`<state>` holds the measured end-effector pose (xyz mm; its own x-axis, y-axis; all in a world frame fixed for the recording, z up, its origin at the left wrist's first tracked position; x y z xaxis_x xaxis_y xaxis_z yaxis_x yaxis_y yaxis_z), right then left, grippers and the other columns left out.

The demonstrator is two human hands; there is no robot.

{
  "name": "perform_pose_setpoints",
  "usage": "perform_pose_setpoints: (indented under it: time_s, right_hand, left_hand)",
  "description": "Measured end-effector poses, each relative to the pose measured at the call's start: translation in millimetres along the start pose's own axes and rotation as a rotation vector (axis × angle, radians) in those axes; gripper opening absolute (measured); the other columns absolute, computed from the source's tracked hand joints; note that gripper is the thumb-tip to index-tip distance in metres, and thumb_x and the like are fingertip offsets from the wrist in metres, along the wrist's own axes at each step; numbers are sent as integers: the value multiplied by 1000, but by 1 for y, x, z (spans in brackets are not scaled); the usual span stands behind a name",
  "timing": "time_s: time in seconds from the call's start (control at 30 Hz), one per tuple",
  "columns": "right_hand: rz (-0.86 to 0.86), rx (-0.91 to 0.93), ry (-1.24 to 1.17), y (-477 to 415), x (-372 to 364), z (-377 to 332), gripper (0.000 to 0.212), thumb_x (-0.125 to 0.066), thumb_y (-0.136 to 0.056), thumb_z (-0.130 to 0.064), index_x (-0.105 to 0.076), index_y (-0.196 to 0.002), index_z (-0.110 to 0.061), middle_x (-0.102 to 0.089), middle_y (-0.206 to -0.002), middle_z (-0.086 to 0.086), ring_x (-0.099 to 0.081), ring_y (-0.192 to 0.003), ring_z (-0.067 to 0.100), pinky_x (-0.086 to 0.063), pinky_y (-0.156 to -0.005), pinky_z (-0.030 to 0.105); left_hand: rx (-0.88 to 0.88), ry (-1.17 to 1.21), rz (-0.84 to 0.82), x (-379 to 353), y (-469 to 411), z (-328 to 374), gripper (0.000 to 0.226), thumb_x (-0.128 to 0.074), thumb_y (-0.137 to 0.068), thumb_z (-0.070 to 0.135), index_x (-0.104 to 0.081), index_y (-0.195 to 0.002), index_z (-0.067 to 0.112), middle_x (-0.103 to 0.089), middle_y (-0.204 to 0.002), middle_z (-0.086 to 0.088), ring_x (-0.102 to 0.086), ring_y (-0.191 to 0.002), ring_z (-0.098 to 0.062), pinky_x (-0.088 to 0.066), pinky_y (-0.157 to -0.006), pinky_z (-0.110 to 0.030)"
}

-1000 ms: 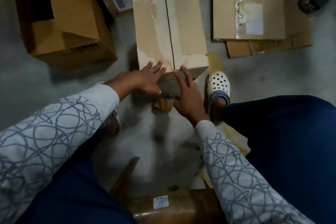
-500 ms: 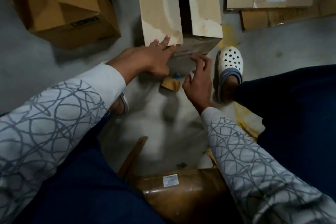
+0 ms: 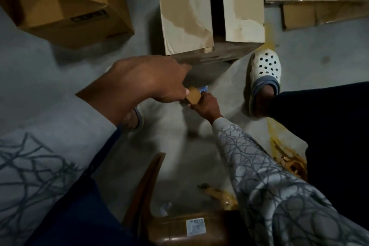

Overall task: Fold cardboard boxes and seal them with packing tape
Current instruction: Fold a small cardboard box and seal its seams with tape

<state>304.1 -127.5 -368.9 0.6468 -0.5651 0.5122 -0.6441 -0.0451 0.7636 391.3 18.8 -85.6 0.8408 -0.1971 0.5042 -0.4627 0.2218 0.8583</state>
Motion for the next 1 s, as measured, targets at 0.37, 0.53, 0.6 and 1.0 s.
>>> perform_pose_setpoints:
  time_s: [0.37, 0.53, 0.6, 1.0]
  right_hand:
    - [7, -117, -688, 88, 56, -35, 47, -65, -91, -59, -69, -110, -16, -71, -111, 12, -67, -86, 22, -55, -63, 32]
    - [19, -149, -1141, 155, 77, -46, 66, -35, -103, -61, -55, -136, -7, -70, -117, 16, -74, -83, 25, -62, -67, 34]
    - [3, -162, -1264, 184, 74, -44, 63, -33, -106, -57, -55, -137, -6, -71, -115, 13, -73, -69, 18, -57, -60, 28]
    - [67, -62, -1340, 265, 70, -35, 26, -41, -105, -27, -57, -125, -22, -68, -109, 1, -67, -97, 20, -48, -85, 38]
  left_hand:
    - [88, 259, 71, -40, 15, 36, 48, -54, -100, 42, -60, -133, 8, -62, -132, -17, -60, -113, -36, -49, -90, -39]
    - [324, 1281, 136, -103, 27, 73, 36, -52, -98, 26, -58, -129, 8, -61, -117, -11, -58, -101, -29, -54, -78, -42]
    - [355, 1581, 119, -129, 32, 84, 35, -43, -98, 16, -65, -123, 5, -69, -106, -10, -59, -91, -23, -58, -81, -43]
    - [287, 2145, 475, -158, 81, 107, 21, -62, -96, 1, -68, -116, 4, -76, -101, -13, -74, -88, -22, -63, -84, -38]
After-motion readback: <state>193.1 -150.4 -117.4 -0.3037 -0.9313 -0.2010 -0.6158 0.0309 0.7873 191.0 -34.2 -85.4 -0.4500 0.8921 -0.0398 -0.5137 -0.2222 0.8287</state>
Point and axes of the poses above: each hand's wrist, its own y-axis away from the middle knuckle, its own x-axis out of the back of the hand, z = x × y, the point moved 2 cm from there along -y, towards the middle knuckle
